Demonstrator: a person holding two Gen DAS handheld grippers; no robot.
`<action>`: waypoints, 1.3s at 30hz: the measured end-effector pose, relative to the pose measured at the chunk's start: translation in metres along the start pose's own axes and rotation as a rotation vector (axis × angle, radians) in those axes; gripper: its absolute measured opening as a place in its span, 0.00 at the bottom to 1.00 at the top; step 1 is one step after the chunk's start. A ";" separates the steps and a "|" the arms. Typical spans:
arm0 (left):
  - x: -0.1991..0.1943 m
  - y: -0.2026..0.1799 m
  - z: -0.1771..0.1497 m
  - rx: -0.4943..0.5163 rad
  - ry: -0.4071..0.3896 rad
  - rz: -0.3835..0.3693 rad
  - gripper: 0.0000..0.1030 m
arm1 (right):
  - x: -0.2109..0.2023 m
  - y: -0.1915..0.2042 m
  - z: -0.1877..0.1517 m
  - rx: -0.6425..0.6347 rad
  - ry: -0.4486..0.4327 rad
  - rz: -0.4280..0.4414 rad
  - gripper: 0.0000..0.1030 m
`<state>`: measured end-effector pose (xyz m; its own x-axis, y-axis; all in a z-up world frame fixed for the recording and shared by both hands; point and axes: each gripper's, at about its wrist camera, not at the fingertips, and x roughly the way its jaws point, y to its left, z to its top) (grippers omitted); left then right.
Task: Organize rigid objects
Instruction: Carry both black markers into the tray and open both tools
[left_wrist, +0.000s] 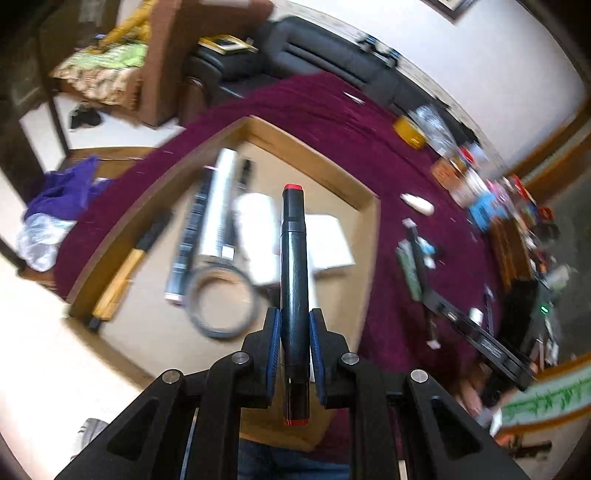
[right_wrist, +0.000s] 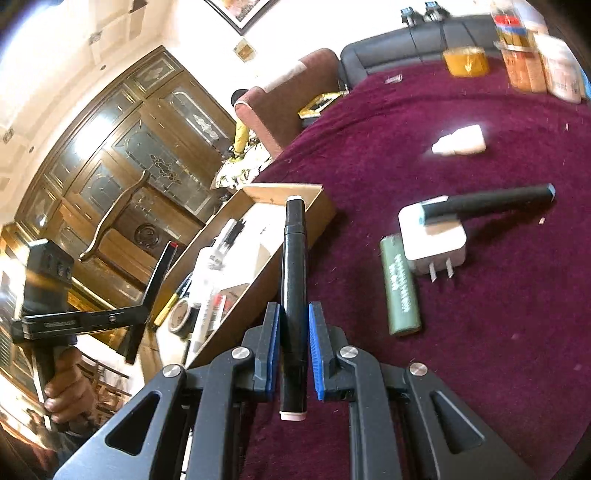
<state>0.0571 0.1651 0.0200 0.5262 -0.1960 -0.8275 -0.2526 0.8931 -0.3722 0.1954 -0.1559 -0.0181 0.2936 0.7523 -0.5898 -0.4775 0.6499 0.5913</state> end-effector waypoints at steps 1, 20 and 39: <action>-0.001 0.004 0.000 -0.003 -0.006 0.014 0.15 | 0.000 0.009 -0.001 -0.002 0.005 0.026 0.15; 0.014 0.051 0.000 -0.070 -0.030 0.168 0.16 | 0.096 0.132 -0.023 -0.180 0.164 0.003 0.15; 0.024 0.049 -0.011 -0.024 -0.110 0.335 0.48 | 0.101 0.140 -0.041 -0.267 0.141 -0.118 0.17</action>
<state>0.0483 0.2002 -0.0228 0.4950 0.1523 -0.8554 -0.4445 0.8904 -0.0986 0.1247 0.0066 -0.0177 0.2509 0.6388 -0.7273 -0.6531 0.6663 0.3599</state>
